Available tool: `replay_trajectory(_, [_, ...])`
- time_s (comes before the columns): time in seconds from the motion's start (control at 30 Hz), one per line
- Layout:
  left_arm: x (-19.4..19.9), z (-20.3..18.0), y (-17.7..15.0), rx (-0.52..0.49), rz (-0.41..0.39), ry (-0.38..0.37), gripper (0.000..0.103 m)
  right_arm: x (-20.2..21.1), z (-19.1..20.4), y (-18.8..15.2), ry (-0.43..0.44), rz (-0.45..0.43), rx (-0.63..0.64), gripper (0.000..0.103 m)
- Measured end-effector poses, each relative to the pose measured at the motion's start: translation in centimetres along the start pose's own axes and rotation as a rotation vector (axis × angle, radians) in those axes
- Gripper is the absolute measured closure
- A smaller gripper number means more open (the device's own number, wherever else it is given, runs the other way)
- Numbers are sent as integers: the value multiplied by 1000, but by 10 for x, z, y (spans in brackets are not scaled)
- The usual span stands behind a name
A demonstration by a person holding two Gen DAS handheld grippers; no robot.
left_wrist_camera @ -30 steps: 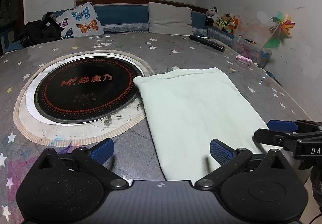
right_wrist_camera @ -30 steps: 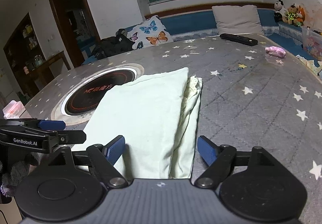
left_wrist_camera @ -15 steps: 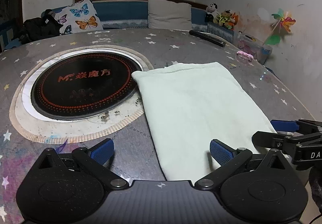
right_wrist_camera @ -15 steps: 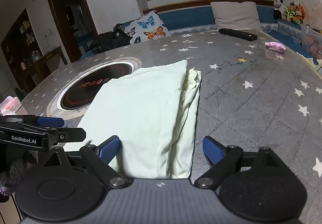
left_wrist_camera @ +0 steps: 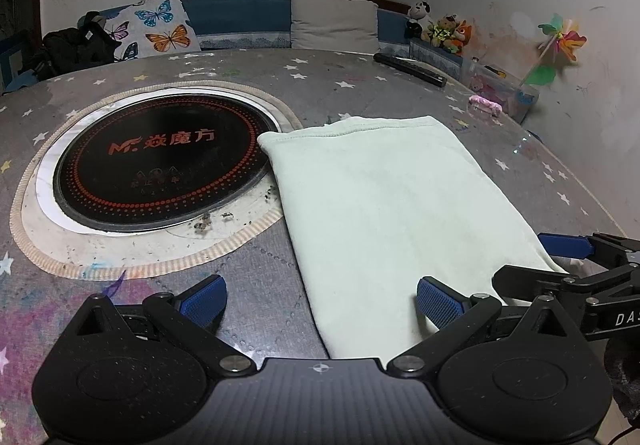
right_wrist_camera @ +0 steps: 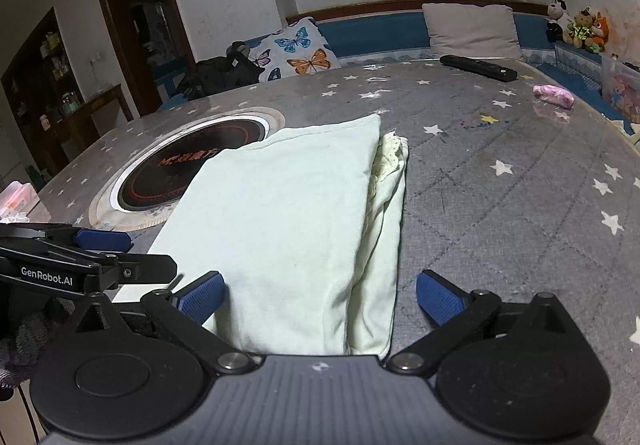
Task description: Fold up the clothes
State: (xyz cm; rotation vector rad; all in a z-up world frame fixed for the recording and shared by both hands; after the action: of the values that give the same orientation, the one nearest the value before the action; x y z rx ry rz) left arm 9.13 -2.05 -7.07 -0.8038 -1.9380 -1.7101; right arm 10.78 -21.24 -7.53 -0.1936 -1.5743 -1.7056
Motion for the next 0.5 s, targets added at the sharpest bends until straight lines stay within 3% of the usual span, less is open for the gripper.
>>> replay_trajectory(0.5, [0,-1,0,-15,5,5,0,-2,-2,1,0,1,-30,0])
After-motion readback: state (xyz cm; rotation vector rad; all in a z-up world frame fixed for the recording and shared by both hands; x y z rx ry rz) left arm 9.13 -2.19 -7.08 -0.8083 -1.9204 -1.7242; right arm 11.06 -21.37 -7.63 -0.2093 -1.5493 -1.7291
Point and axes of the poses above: each gripper's, at about its wrist camera, not at the fingertips, and x roughly against the way its jaws point, z to its left, y to its top, the point moved 6 cm from there along -x, roughly the way its jaws point, and after that the axes turned 2 degrees about -z, right-handed, at the moved point
